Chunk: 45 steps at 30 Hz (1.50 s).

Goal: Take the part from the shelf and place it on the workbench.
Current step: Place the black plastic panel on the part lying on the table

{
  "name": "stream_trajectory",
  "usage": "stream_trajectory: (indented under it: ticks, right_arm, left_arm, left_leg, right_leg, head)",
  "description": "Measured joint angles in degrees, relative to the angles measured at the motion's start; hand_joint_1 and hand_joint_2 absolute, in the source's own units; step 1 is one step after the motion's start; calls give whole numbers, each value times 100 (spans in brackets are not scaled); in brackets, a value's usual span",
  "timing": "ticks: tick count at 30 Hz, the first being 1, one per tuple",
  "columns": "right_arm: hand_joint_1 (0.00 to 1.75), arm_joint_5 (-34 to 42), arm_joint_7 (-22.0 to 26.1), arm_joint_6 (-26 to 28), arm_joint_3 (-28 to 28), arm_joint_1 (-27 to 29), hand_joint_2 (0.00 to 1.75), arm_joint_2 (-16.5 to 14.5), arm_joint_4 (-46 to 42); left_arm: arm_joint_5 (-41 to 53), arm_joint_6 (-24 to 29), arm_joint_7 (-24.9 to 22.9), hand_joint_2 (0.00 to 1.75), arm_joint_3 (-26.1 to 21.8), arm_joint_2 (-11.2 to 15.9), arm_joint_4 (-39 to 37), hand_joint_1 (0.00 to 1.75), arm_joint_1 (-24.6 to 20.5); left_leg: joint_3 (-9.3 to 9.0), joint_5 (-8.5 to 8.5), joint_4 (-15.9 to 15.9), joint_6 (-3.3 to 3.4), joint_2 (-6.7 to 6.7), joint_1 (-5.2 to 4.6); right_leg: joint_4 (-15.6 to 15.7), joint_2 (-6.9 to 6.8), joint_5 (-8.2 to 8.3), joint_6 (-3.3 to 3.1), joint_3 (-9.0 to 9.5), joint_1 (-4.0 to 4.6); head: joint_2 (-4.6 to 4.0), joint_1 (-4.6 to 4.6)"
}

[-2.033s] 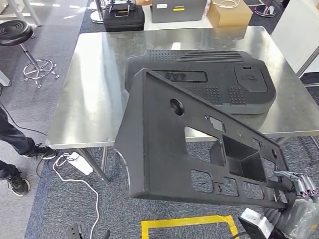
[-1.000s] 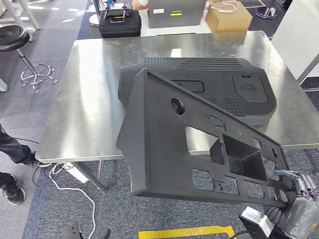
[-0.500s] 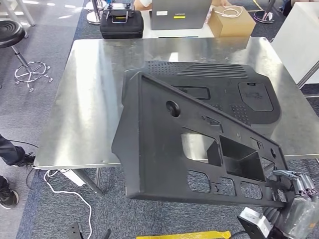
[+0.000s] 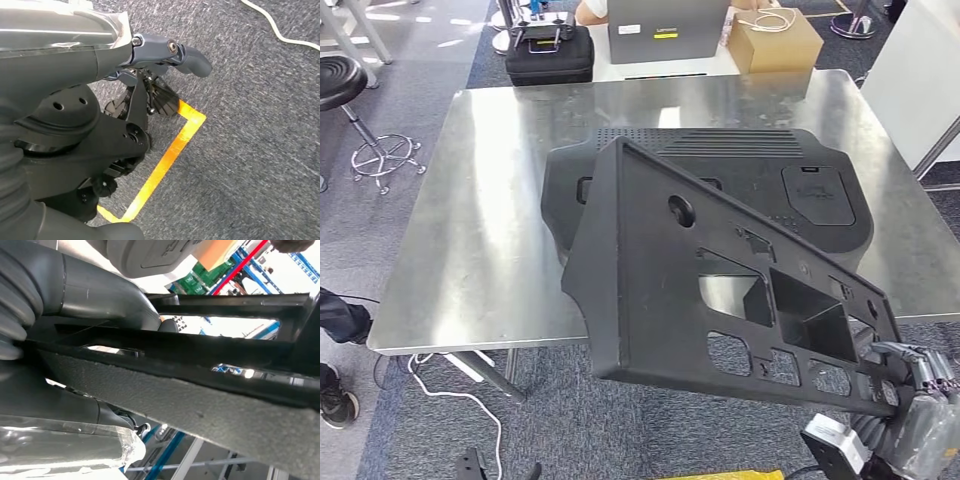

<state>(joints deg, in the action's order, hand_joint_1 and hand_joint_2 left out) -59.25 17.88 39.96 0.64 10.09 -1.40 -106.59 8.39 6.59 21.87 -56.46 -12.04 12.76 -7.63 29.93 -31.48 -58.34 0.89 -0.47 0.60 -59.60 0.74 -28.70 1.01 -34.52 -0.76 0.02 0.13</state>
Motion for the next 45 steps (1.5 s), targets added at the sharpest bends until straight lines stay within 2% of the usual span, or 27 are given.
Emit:
stream_trajectory:
  ticks: [4, 8, 12, 16, 23, 32, 45]
  right_arm:
    - [175, -5, -14, -1, -5, -18, 175, 7, -1]
    - [175, 0, -14, -1, -11, -46, 175, 29, -1]
    - [175, -7, -28, -1, -29, -87, 175, 48, 8]
    - [175, -75, -82, -1, -70, -135, 175, 74, 26]
    - [175, -743, -474, -15, -233, -484, 175, 226, 182]
    - [175, -1401, -1131, -200, -460, -1315, 175, 656, 609]
    - [175, -1843, -1641, -919, -850, -2678, 175, 1063, 1111]
  left_arm:
    - [0, -105, 79, 175, 5, 0, 0, 0, -5]
    - [0, -125, 106, 175, 10, 0, 0, 0, -5]
    - [0, -122, 80, 175, 11, 0, 0, 0, -5]
    - [0, -111, 15, 0, 12, 0, 0, 0, -7]
    - [0, -69, -180, 0, 89, 0, 0, 0, -38]
    - [0, -117, -251, 0, 249, -11, 0, 0, -106]
    - [0, -177, -363, 0, 409, -28, 0, 0, -163]
  left_leg:
    - [-10, 3, 31, -16, 0, 8]
    - [-9, 2, 36, -81, 0, 15]
    - [-11, 3, 36, -88, 0, 1]
    - [-15, 3, 35, -88, -1, -15]
    - [-18, 2, 32, -86, -1, -31]
    - [-20, 2, 31, -86, -1, -33]
    - [-19, 2, 30, -86, -1, -33]
  right_leg:
    - [-2, -3, -14, -25, 2, 16]
    - [-8, -4, -15, -28, 5, 23]
    - [-7, -5, -14, -28, 15, 15]
    - [1, -7, -12, -26, 26, -1]
    - [4, -7, -10, -23, 28, -15]
    - [4, -7, -9, -22, 29, -16]
    - [4, -7, -8, -22, 29, -17]
  head:
    - [0, 2]
    - [0, 4]
    - [0, 5]
    - [0, 6]
    - [0, 6]
    - [0, 5]
    - [0, 5]
